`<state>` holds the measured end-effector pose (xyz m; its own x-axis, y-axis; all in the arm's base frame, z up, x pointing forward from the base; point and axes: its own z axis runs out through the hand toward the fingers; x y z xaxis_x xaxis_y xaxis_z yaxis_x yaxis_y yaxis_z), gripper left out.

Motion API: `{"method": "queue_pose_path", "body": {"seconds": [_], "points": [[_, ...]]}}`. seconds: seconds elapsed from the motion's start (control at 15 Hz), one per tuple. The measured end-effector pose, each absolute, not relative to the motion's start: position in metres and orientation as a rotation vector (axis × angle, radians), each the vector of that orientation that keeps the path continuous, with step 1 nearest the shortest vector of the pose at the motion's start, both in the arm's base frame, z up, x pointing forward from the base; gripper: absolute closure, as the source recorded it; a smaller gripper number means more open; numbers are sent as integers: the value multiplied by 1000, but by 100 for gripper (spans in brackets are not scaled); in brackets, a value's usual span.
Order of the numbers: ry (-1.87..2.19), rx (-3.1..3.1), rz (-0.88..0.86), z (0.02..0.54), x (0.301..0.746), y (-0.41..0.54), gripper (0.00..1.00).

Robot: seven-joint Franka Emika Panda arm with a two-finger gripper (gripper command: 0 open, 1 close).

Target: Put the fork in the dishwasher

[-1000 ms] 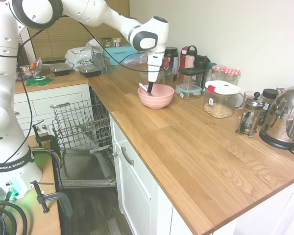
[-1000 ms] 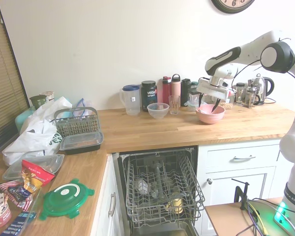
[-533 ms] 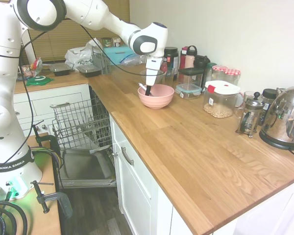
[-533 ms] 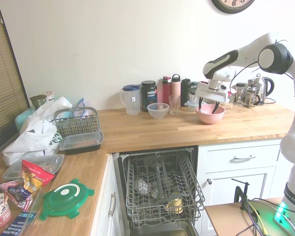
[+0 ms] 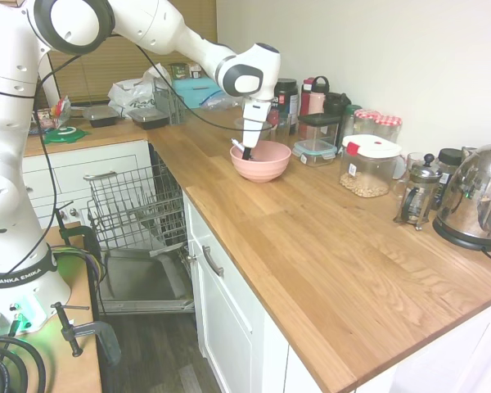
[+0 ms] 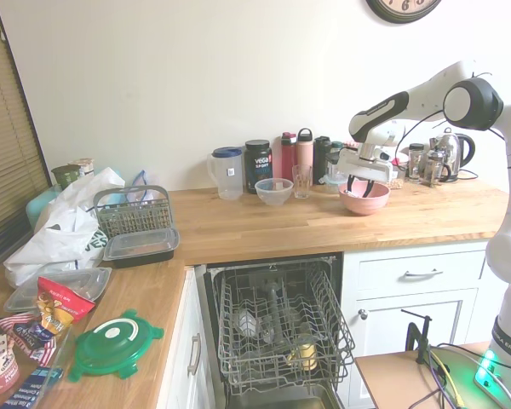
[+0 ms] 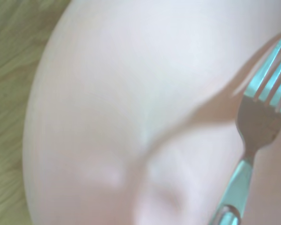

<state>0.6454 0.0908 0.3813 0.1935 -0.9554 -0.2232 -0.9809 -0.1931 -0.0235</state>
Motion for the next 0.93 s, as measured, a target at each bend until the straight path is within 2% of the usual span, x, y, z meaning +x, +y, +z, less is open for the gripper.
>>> {"method": "queue_pose_path", "body": {"seconds": [0.67, 0.93], "points": [[1884, -2302, 245, 377, 646, 94, 100], [1872, -2287, 227, 394, 639, 92, 100]]}}
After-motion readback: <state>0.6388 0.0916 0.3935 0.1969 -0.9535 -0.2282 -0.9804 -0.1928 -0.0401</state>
